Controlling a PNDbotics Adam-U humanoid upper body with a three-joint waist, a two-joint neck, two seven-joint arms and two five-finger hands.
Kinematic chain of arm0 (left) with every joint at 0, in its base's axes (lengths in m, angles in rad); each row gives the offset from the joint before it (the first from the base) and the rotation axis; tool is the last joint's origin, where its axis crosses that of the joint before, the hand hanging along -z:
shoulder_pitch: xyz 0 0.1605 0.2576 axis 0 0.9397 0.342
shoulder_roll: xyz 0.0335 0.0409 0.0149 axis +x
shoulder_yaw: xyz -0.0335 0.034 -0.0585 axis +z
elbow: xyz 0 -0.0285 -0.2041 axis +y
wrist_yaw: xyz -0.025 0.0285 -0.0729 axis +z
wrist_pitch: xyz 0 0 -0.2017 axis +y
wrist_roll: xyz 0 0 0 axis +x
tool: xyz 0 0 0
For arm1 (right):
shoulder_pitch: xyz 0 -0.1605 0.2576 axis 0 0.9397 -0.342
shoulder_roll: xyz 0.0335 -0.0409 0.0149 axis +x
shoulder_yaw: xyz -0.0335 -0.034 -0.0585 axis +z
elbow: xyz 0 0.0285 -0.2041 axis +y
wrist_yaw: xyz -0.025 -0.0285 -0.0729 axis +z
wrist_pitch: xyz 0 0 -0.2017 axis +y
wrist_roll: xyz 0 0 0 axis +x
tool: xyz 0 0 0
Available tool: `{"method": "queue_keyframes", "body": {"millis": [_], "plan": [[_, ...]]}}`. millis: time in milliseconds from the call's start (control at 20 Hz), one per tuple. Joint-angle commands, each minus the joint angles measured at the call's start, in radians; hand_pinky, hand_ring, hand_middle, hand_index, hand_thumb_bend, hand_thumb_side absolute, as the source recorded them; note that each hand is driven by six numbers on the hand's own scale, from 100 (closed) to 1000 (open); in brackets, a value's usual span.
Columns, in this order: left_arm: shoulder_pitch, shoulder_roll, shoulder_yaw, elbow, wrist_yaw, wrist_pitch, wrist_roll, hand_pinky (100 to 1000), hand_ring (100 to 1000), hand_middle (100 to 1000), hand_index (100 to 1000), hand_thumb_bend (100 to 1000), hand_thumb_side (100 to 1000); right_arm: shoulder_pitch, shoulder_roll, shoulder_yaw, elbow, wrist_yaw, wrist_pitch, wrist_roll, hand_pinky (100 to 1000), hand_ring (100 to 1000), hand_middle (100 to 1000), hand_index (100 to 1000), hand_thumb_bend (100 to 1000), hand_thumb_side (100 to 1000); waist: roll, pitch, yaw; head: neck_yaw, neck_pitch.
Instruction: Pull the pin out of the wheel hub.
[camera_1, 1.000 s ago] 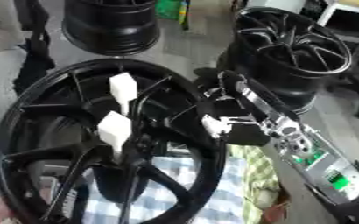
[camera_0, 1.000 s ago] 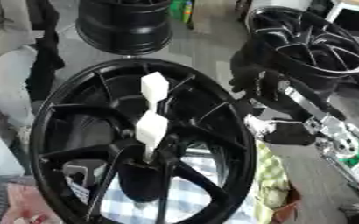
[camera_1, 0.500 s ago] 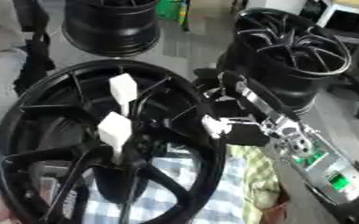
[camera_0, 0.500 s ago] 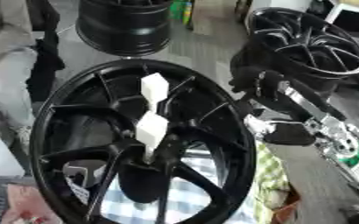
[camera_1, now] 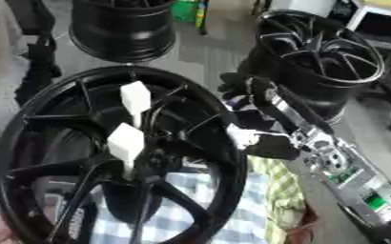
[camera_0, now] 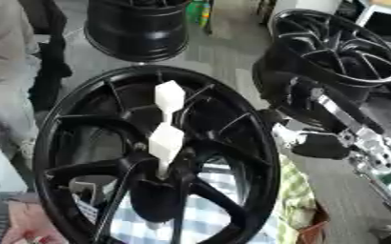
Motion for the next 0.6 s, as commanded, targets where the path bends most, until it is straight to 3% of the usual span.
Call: {"method": "queue_keyframes", "body": {"millis": [50, 350, 600], "plan": [[0.008, -0.007, 0.023, -0.075, -0.015, -0.001, 0.017, 737, 793, 789, 860, 472, 599, -0.002, -0.012, -0.027, -0.007, 0.017, -0.004, -0.015, 673, 779, 774, 911, 100, 291, 0.009, -0.011, -0.004, 0.01, -0.003], [0.025, -0.066, 0.022, -0.171, -0.05, 0.012, 0.029, 738, 793, 787, 859, 465, 600, 0.039, -0.001, -0.061, -0.01, 0.04, -0.016, -0.051, 675, 785, 782, 909, 100, 290, 0.009, -0.017, -0.002, 0.015, 0.03], [0.038, -0.106, 0.017, -0.218, -0.072, 0.022, 0.033, 737, 789, 784, 857, 458, 599, 0.075, 0.006, -0.085, -0.01, 0.057, -0.027, -0.084, 676, 788, 785, 909, 100, 287, 0.009, -0.018, -0.002, 0.016, 0.037]]}}
